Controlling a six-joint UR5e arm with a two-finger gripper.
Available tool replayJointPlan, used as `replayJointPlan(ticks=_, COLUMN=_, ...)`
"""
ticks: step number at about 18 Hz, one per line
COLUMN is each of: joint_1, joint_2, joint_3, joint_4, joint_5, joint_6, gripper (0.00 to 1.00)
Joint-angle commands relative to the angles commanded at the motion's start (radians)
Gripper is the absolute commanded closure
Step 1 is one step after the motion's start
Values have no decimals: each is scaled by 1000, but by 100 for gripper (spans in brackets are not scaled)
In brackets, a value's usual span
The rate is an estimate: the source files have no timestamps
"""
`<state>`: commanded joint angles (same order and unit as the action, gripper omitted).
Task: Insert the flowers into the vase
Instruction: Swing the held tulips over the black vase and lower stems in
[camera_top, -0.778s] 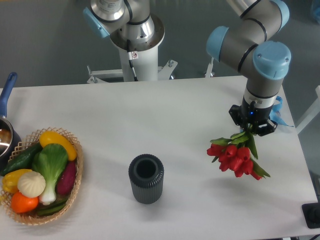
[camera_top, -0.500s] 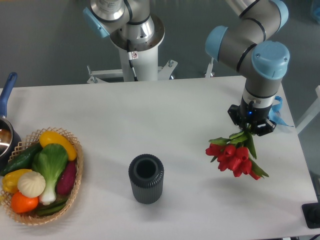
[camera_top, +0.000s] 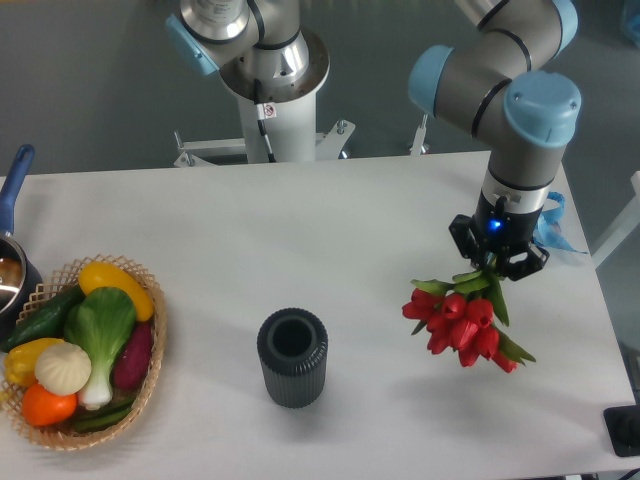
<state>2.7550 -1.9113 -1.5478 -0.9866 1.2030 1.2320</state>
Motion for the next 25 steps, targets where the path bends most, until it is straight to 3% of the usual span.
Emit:
replayJointPlan(ticks=5, joint_1=0, joint_2=5, joint_3=-3, joint_4=92, joint_5=-271, joint_6=-205, gripper=100)
replayJointPlan(ticks=11, joint_1=11, joint_2=2, joint_3=-8, joint_4=98, joint_5=-676, joint_6=-281, gripper=100)
replayJointPlan(ticks=14, joint_1=11, joint_2=2, joint_3=-6, joint_4=98, joint_5=-808, joint_6=-284, gripper=100)
replayJointPlan(ticks=17, joint_1=9, joint_2=3, joint_3=0, joint_4=108, joint_5=-893, joint_6=-279, gripper=100)
replayJointPlan(ticks=21, joint_1=-5, joint_2=-3, joint_3=3, joint_4=187, joint_5=-971, joint_6=-275, gripper=97)
replayJointPlan(ticks=25, joint_1=-44, joint_2=-9, joint_3=2, joint_4=198, joint_5=-997, joint_6=-266, gripper=96)
